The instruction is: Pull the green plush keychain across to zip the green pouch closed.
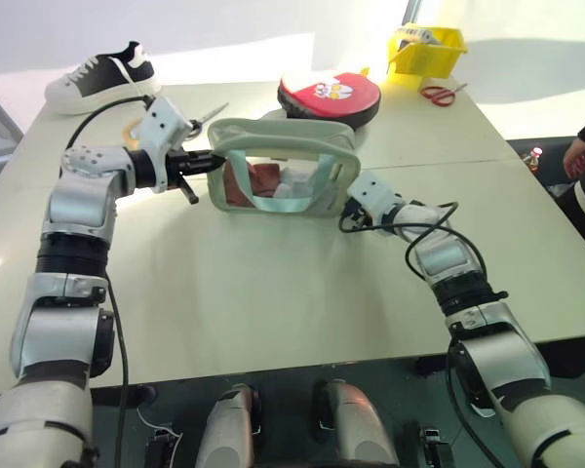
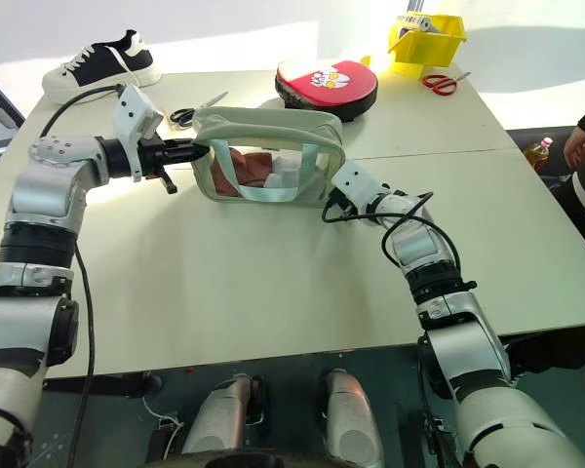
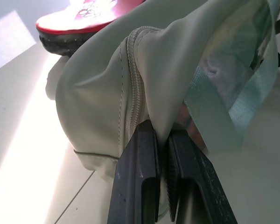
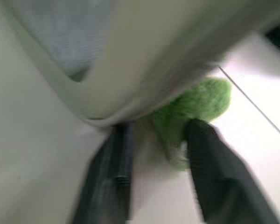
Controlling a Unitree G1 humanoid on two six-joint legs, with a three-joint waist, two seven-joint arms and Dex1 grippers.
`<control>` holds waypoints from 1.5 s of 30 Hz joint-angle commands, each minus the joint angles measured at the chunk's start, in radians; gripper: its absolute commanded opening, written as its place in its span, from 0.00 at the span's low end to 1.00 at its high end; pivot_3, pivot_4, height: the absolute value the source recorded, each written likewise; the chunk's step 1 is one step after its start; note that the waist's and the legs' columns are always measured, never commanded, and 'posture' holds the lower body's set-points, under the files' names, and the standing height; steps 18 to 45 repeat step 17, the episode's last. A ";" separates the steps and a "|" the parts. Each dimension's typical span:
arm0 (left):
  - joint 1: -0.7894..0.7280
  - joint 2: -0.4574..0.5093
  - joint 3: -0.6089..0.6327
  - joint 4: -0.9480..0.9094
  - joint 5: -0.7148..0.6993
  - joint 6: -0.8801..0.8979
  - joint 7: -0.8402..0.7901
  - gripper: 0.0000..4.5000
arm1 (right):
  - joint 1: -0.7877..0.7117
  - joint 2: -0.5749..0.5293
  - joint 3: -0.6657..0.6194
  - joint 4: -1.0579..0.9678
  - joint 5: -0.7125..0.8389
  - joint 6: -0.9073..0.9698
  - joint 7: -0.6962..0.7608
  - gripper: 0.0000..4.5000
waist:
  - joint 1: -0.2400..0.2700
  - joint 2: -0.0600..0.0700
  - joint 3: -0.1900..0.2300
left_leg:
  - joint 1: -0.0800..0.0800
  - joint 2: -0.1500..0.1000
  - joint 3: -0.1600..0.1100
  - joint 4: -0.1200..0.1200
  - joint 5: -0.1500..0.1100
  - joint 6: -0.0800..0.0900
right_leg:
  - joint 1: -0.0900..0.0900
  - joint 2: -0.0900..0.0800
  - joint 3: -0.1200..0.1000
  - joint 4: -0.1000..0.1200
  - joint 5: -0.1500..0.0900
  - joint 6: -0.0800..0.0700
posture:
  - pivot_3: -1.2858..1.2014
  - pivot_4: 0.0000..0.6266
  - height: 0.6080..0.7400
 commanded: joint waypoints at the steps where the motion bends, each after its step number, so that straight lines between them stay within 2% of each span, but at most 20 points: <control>1: -0.038 0.010 0.061 -0.048 -0.057 0.037 0.006 0.24 | -0.038 -0.120 -0.068 -0.214 0.102 0.100 0.168 0.85 | 0.007 0.002 0.001 | -0.001 0.000 0.000 0.000 0.000 0.000 | -0.001 -0.001 0.000 0.000 0.000 0.000 | 0.52 0.24 1.00; 5: -0.012 0.048 0.092 -0.111 -0.098 0.108 -0.010 0.69 | -0.037 -0.237 -0.099 -0.337 0.188 0.210 0.297 0.85 | 0.009 0.001 0.001 | -0.002 0.000 -0.001 0.000 -0.001 0.002 | -0.001 -0.002 0.000 0.000 0.000 0.000 | 0.52 0.24 1.00; 7: 0.028 0.099 0.119 -0.176 -0.130 0.167 -0.029 0.93 | -0.058 -0.293 -0.145 -0.415 0.274 0.305 0.370 0.85 | 0.008 0.001 0.001 | -0.001 0.000 -0.001 0.000 -0.001 0.002 | -0.001 -0.002 0.000 -0.001 0.000 0.000 | 0.52 0.24 1.00; 8: 0.045 0.121 0.132 -0.207 -0.146 0.203 -0.032 0.99 | -0.066 -0.311 -0.162 -0.450 0.311 0.349 0.392 0.85 | 0.004 0.001 0.001 | -0.001 0.000 -0.001 0.000 -0.001 0.002 | -0.001 -0.002 0.000 -0.001 0.000 0.000 | 0.52 0.24 1.00; 13: 0.135 0.218 0.195 -0.347 -0.244 0.344 -0.070 0.99 | -0.071 -0.346 -0.213 -0.614 0.464 0.537 0.418 0.85 | 0.004 0.001 0.001 | 0.000 0.001 -0.001 0.000 -0.001 0.002 | -0.002 -0.002 0.000 0.000 0.000 0.000 | 0.52 0.24 1.00; 17: 0.180 0.279 0.232 -0.362 -0.276 0.384 -0.074 0.99 | -0.053 -0.346 -0.228 -0.707 0.533 0.625 0.380 0.85 | 0.010 0.001 0.001 | 0.000 0.001 -0.002 0.000 -0.002 0.002 | -0.001 -0.003 0.000 -0.001 0.000 0.000 | 0.52 0.24 1.00; 45: 0.180 0.279 0.232 -0.362 -0.276 0.384 -0.074 0.99 | -0.053 -0.346 -0.228 -0.707 0.533 0.625 0.380 0.85 | 0.010 0.001 0.001 | 0.000 0.001 -0.002 0.000 -0.002 0.002 | -0.001 -0.003 0.000 -0.001 0.000 0.000 | 0.52 0.24 1.00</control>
